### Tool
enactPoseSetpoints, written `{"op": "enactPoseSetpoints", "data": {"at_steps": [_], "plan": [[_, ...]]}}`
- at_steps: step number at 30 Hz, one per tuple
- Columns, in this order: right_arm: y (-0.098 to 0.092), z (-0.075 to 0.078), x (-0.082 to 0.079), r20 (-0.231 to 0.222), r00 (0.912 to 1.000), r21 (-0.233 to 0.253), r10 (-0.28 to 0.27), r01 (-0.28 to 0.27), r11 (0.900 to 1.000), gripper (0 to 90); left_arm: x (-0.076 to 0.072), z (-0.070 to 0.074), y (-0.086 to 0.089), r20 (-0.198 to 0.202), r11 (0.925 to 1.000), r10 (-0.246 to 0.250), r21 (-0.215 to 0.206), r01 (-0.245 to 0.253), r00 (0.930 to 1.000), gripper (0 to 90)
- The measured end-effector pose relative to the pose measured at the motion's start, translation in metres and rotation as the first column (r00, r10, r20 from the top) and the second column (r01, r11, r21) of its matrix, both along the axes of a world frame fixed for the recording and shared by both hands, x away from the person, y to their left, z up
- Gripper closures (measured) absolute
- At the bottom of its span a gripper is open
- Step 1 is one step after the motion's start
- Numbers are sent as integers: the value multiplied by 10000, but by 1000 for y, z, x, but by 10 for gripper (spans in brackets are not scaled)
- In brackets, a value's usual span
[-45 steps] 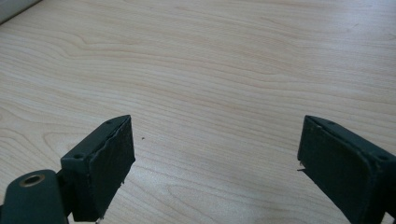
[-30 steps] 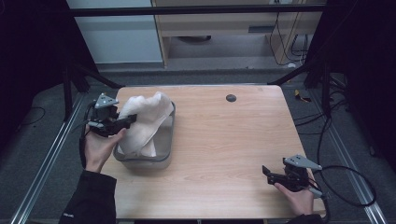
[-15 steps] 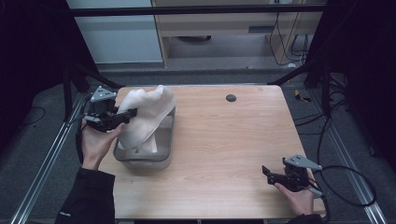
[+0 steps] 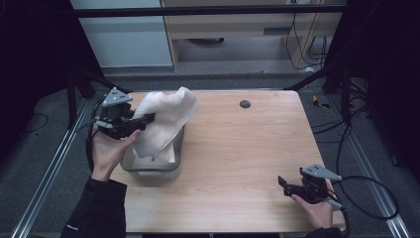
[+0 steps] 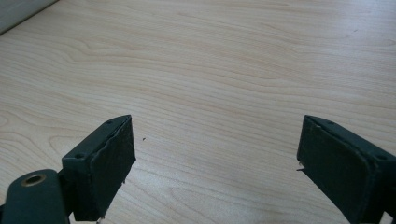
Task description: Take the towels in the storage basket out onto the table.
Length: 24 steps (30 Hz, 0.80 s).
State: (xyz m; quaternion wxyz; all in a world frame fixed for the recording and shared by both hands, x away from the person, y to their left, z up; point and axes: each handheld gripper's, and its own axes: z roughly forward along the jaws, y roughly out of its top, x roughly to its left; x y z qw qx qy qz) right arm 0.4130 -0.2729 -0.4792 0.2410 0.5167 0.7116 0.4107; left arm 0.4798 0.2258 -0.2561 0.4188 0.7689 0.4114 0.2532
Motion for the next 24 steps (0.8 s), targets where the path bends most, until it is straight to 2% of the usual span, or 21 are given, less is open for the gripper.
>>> {"op": "enactPoseSetpoints", "data": {"at_steps": [8,9,24], "plan": [[0,0,0,-2,10000,-5,-26,26,10000,112,-7,6,-20,89,9982,-598,-1,598,9982,650],[0,0,0,5,10000,7,-35,35,10000,113,-7,8,-26,91,9970,-764,120,763,9970,650],[-1,1,-1,21,10000,-29,-30,31,10000,113,-6,9,-68,113,9887,-1495,150,1494,9887,649]]}}
